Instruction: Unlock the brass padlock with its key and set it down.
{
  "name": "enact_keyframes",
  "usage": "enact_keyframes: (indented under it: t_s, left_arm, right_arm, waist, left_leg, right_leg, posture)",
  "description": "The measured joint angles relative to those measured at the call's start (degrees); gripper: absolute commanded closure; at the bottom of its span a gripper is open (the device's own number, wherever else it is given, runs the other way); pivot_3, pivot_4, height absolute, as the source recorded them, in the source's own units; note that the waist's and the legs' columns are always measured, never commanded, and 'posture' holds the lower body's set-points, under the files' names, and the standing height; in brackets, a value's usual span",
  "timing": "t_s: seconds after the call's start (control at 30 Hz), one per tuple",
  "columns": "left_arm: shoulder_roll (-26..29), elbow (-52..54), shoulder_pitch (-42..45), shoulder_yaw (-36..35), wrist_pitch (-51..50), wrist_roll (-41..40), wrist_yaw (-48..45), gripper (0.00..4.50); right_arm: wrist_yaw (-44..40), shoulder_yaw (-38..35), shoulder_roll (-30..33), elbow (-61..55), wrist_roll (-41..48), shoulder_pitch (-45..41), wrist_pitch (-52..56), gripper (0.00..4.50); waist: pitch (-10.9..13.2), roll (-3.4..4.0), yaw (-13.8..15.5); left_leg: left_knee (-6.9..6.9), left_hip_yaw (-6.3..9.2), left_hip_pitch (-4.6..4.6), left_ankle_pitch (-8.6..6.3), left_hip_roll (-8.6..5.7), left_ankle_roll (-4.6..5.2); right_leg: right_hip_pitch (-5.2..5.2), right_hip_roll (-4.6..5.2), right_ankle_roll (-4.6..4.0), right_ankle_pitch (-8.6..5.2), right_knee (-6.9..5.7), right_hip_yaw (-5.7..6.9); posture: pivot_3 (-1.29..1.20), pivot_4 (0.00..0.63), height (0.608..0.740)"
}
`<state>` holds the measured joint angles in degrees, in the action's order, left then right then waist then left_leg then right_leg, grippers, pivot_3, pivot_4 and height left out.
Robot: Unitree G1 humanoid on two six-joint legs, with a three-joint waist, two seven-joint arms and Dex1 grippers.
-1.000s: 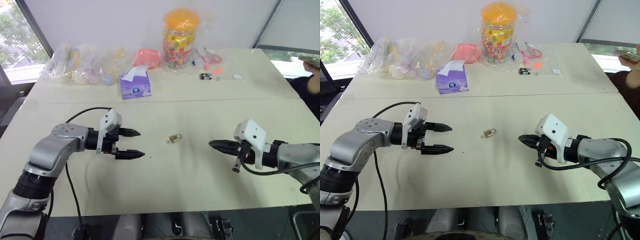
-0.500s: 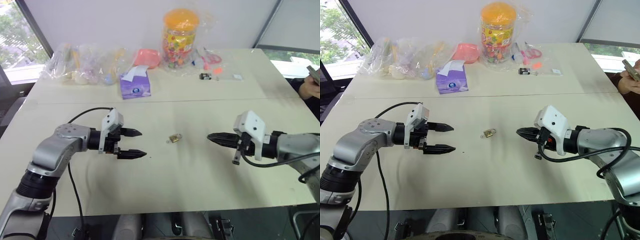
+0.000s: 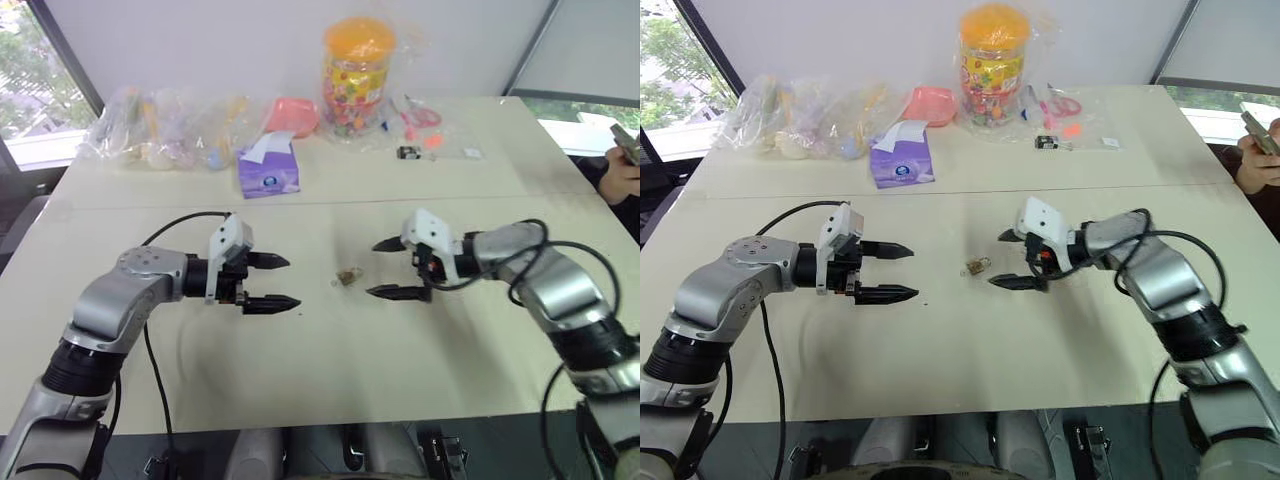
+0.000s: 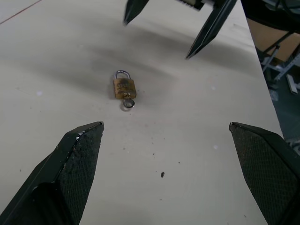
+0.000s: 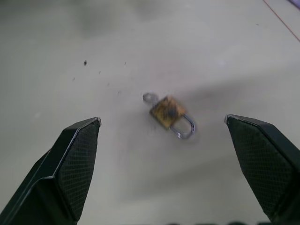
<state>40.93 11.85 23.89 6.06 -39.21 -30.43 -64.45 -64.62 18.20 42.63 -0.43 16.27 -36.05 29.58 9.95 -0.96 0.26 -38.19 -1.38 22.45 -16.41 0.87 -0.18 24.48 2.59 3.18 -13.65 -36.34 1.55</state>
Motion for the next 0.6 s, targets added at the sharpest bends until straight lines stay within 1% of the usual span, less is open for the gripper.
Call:
enact_keyframes:
  t_s: [0.17, 0.27, 0.33, 0.6]
  left_arm:
    - [0.1, 1.3, -0.7, -0.1, -0.4, -0.1, 1.0, 0.00]
    - [0.2, 2.1, -1.1, -0.1, -0.6, -0.2, 1.4, 0.00]
    - [0.2, 2.1, -1.1, -0.1, -0.7, -0.2, 1.8, 0.00]
    - [0.9, 3.1, -2.1, -0.2, -1.4, -0.3, 2.8, 0.00]
  right_arm:
    - [-2.0, 4.0, -4.5, 11.0, -5.9, -4.4, -6.2, 0.04]
    - [-3.2, 6.2, -5.8, 16.3, -9.6, -5.1, -10.4, 0.04]
    - [-3.8, 6.2, -7.2, 19.5, -10.8, -5.5, -12.6, 0.04]
    - [-4.7, 5.7, -11.0, 24.5, -13.2, -7.2, -16.4, 0.04]
  waist:
    - [0.0, 0.00, 0.2]
    - [0.0, 0.00, 0.3]
    - [0.0, 0.00, 0.2]
    - [0.0, 0.00, -1.1]
  left_leg:
    - [0.00, -0.01, 0.01, 0.00, -0.02, 0.00]
    - [-0.01, -0.01, 0.02, 0.00, -0.04, -0.01]
    - [-0.03, -0.02, 0.00, 0.01, -0.04, -0.01]
    - [-0.06, -0.02, -0.21, 0.03, -0.01, -0.05]
  right_leg:
    - [0.00, 0.04, 0.02, 0.01, -0.01, 0.00]
    - [0.00, 0.06, 0.02, 0.02, -0.01, 0.00]
    - [0.00, 0.06, 0.02, 0.03, -0.02, -0.01]
    - [-0.03, 0.04, 0.01, 0.04, -0.41, -0.06]
  posture:
    - [0.00, 0.150, 0.737]
    - [0.00, 0.150, 0.737]
    - [0.00, 0.150, 0.737]
    - [0.00, 0.150, 0.737]
